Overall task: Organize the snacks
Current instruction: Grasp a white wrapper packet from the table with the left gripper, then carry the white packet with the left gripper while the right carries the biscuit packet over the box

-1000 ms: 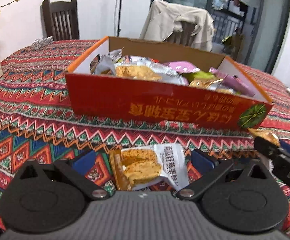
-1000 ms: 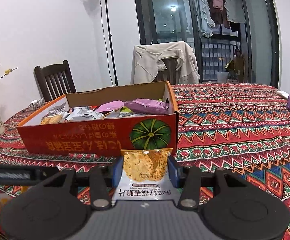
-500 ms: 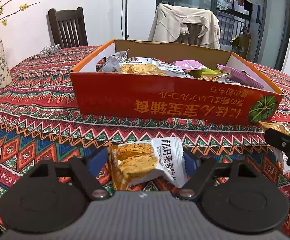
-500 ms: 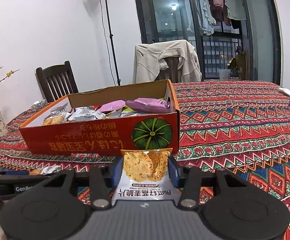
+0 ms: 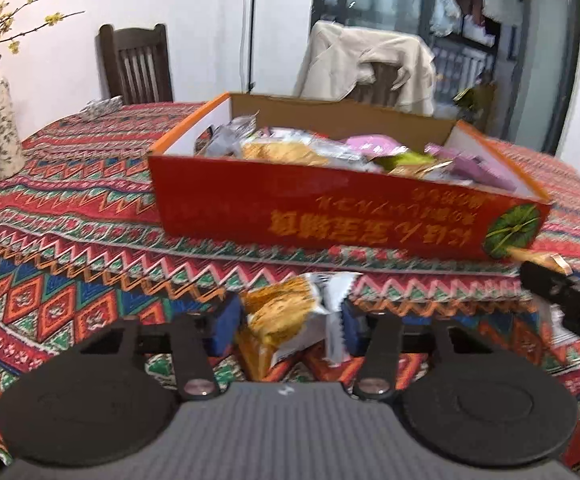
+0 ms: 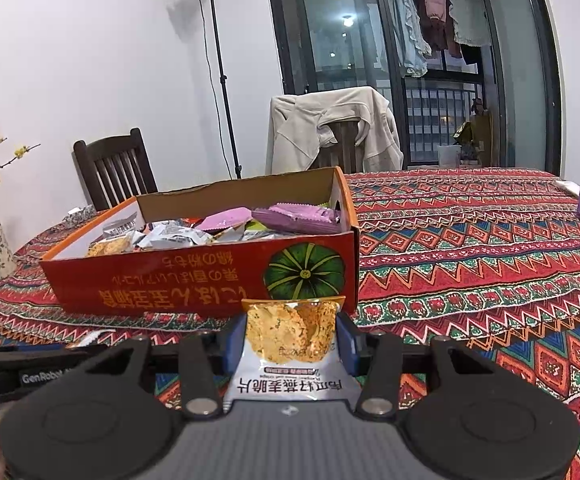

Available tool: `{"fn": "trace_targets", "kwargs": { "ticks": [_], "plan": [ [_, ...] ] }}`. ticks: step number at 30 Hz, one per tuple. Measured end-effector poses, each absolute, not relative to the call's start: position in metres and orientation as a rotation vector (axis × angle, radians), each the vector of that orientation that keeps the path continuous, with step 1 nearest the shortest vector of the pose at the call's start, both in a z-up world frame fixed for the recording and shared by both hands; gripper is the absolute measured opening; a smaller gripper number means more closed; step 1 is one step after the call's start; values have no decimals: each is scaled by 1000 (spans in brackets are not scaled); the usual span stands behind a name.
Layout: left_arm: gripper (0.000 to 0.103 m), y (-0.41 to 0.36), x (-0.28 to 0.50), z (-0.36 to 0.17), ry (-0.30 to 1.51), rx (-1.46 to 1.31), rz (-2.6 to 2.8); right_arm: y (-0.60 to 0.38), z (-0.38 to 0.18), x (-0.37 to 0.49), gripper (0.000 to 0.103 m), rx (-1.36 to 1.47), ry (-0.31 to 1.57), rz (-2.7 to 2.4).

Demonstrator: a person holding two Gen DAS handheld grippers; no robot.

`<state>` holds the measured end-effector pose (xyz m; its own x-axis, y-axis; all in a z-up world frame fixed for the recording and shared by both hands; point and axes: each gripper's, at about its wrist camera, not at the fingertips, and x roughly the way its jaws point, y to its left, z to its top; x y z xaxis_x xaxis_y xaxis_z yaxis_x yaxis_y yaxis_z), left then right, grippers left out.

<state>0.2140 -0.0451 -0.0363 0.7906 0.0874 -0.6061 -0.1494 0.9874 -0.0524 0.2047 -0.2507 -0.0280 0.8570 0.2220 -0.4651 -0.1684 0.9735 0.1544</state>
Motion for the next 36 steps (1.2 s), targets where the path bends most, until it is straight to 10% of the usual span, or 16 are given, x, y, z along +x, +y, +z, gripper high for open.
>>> {"fn": "trace_targets", "kwargs": {
  "ticks": [13, 36],
  "plan": [
    [19, -49, 194, -21, 557, -68, 88, -251, -26, 202, 47, 109, 486, 205],
    [19, 41, 175, -16, 569, -400, 25, -253, -27, 202, 47, 111, 482, 175]
  ]
}}
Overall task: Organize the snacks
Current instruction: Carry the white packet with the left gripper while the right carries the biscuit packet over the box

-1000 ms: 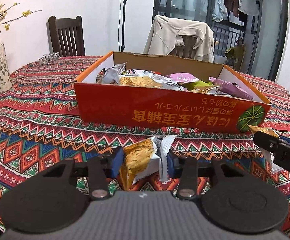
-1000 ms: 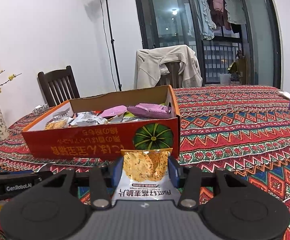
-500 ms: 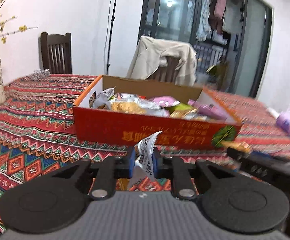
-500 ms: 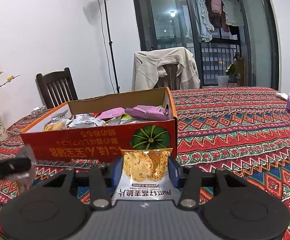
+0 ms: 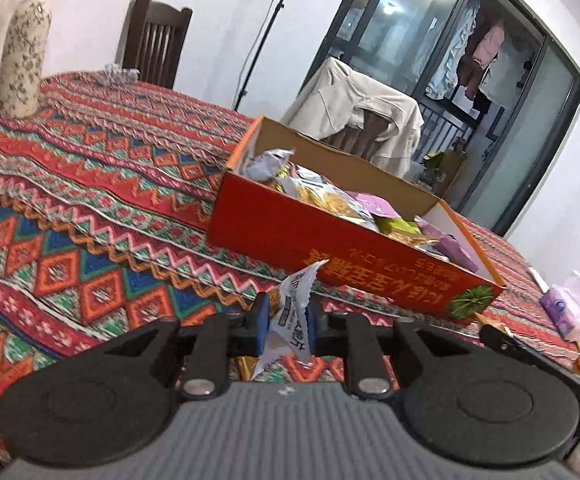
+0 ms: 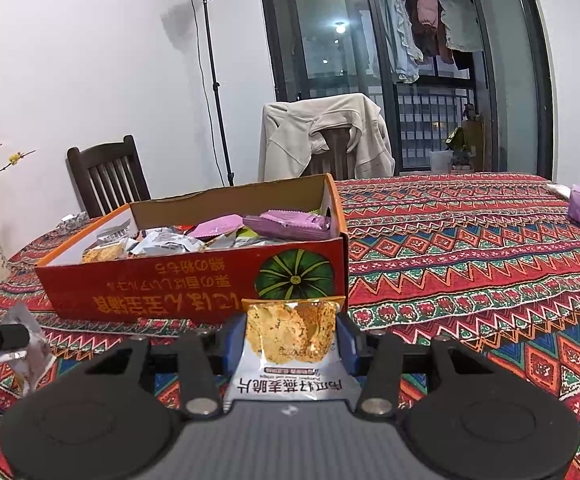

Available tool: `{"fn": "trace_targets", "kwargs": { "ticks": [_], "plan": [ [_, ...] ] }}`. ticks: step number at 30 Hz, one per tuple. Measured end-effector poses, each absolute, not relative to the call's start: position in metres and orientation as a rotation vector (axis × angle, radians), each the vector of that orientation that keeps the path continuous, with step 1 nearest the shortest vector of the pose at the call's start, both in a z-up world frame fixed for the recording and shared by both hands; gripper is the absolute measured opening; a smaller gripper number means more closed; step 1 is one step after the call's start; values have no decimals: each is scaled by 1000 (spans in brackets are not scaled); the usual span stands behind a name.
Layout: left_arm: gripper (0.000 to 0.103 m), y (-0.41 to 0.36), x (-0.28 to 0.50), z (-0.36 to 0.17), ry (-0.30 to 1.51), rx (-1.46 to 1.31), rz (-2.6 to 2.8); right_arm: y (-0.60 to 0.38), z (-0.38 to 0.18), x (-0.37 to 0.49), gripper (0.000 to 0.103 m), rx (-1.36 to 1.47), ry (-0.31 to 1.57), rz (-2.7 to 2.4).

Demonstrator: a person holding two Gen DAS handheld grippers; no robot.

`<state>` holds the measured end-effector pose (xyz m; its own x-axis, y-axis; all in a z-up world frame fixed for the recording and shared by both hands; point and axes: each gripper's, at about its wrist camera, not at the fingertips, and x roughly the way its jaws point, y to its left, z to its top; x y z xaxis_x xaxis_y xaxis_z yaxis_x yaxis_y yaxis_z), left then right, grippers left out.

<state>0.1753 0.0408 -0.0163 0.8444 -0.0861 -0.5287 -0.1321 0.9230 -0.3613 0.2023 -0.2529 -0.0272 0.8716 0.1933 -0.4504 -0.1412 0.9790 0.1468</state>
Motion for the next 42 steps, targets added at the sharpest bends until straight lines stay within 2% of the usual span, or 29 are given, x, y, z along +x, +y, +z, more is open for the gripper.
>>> {"fn": "trace_targets", "kwargs": {
  "ticks": [6, 11, 17, 20, 24, 27, 42],
  "plan": [
    [23, 65, 174, -18, 562, -466, 61, -253, -27, 203, 47, 109, 483, 175],
    [23, 103, 170, -22, 557, -630, 62, -253, -28, 202, 47, 110, 485, 176],
    [23, 126, 171, -22, 566, -625, 117, -253, -28, 203, 48, 109, 487, 177],
    [25, 121, 175, -23, 578, -608, 91, -253, -28, 203, 48, 110, 488, 177],
    [36, 110, 182, -24, 594, -578, 55, -253, -30, 204, 49, 112, 489, 176],
    [38, 99, 187, -22, 594, -550, 22, -253, -30, 204, 49, 111, 489, 176],
    [38, 34, 208, -10, 609, -265, 14, -252, -30, 204, 49, 115, 486, 182]
  ]
}}
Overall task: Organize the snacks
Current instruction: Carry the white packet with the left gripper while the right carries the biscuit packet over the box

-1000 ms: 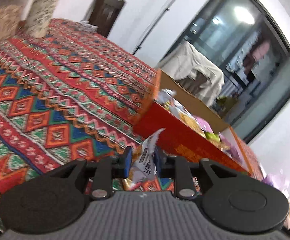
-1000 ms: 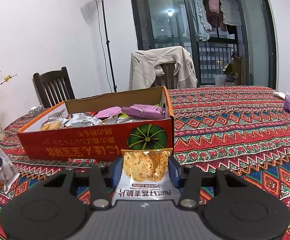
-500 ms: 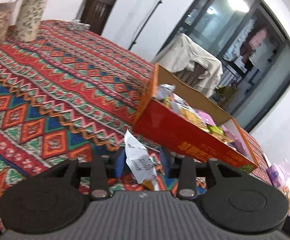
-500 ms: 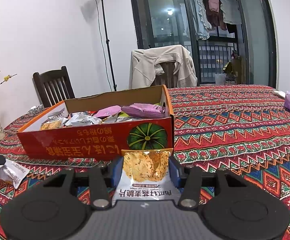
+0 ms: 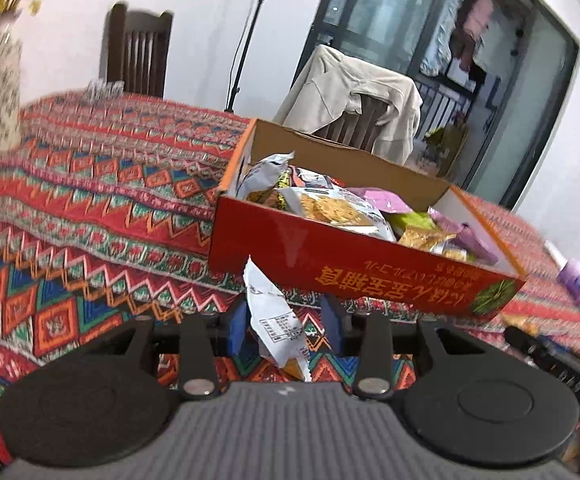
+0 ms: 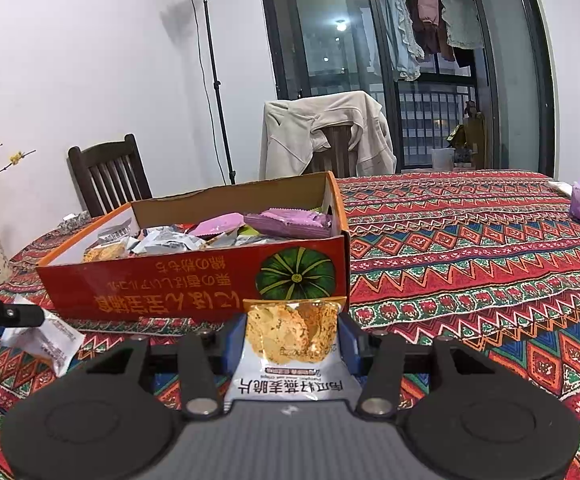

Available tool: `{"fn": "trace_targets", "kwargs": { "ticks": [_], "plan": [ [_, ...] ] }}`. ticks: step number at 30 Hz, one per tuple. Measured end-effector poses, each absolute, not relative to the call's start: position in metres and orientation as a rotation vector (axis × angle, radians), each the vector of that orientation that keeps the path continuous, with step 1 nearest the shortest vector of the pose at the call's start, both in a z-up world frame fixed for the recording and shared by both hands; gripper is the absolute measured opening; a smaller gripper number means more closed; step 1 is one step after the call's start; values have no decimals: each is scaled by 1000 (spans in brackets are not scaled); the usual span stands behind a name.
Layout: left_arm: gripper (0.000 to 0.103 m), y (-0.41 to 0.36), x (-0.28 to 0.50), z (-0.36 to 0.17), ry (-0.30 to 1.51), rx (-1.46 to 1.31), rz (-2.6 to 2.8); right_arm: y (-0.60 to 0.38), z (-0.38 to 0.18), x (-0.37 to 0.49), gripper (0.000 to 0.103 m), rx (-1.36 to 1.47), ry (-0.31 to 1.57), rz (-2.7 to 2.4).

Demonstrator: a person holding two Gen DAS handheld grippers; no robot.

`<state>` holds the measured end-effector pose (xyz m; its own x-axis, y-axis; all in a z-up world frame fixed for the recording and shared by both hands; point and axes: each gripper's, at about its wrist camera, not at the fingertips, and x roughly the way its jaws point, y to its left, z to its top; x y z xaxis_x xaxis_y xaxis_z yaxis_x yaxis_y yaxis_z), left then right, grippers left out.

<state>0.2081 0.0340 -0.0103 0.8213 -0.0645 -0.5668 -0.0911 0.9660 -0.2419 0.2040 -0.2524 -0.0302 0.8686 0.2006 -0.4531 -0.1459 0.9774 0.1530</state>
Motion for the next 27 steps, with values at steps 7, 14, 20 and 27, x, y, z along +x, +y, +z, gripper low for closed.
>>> {"fn": "trace_targets", "kwargs": {
  "ticks": [7, 14, 20, 27],
  "plan": [
    [23, 3, 213, -9, 587, -111, 36, -254, -29, 202, 49, 126, 481, 191],
    [24, -6, 218, -17, 601, -75, 45, -255, -28, 202, 49, 132, 481, 201],
    [24, -6, 220, -25, 613, -67, 56, -255, -28, 202, 49, 132, 481, 200],
    [21, -9, 217, -24, 589, -41, 73, -256, -27, 202, 49, 140, 479, 198]
  ]
}}
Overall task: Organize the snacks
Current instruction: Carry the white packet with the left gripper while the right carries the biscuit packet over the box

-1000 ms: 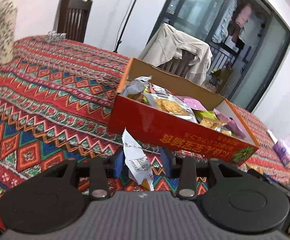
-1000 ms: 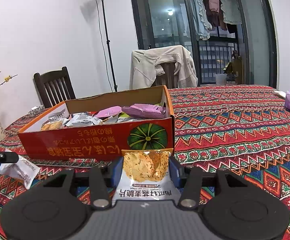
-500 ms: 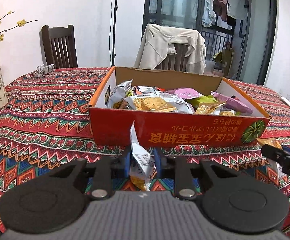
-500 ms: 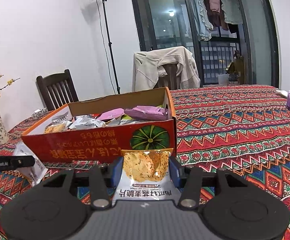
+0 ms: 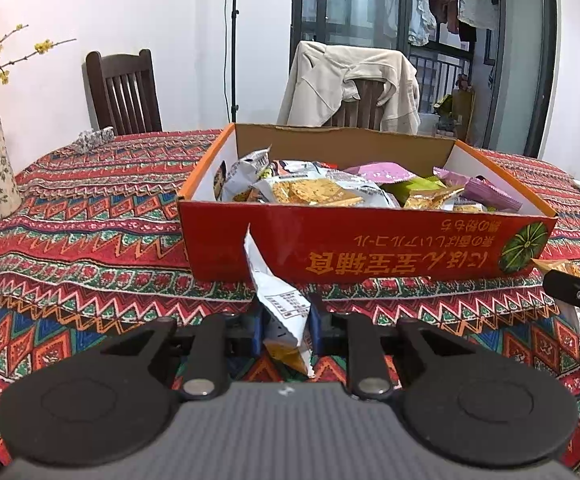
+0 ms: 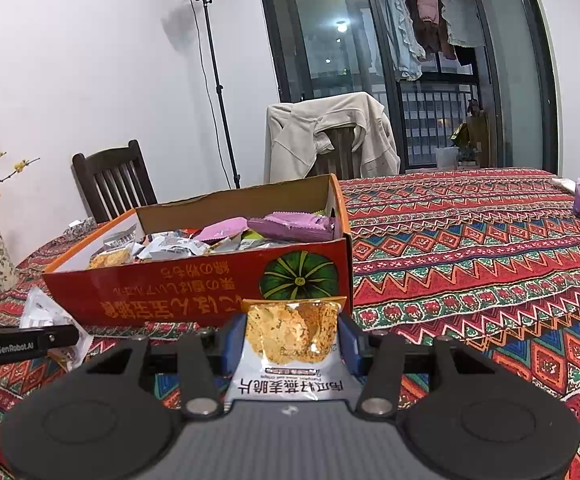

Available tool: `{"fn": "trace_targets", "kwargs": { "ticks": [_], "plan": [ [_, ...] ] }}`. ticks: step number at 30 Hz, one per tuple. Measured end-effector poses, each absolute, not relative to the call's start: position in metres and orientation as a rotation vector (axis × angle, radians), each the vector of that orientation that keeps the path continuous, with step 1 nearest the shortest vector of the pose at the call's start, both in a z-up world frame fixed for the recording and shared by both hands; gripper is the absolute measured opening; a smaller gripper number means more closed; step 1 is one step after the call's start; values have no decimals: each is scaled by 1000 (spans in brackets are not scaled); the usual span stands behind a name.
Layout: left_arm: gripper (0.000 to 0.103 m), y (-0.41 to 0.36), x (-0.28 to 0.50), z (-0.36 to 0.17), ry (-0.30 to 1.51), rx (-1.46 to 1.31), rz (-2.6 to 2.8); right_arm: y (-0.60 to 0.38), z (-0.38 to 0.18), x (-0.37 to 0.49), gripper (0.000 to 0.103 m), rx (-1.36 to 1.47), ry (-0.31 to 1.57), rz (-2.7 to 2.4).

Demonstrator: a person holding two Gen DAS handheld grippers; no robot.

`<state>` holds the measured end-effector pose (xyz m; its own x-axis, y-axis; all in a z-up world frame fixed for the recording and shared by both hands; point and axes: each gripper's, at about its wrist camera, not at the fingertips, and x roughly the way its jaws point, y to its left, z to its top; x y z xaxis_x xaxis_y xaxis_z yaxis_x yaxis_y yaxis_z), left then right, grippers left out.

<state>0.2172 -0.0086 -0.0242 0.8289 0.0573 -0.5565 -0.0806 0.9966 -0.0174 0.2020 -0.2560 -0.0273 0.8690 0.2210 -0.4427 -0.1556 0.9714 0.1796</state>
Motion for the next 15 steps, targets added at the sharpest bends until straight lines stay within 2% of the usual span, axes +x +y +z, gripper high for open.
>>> {"fn": "trace_targets", "kwargs": {
  "ticks": [15],
  "plan": [
    [22, -13, 186, 5, 493, -58, 44, -244, -12, 178, 47, 76, 395, 263]
  ]
}}
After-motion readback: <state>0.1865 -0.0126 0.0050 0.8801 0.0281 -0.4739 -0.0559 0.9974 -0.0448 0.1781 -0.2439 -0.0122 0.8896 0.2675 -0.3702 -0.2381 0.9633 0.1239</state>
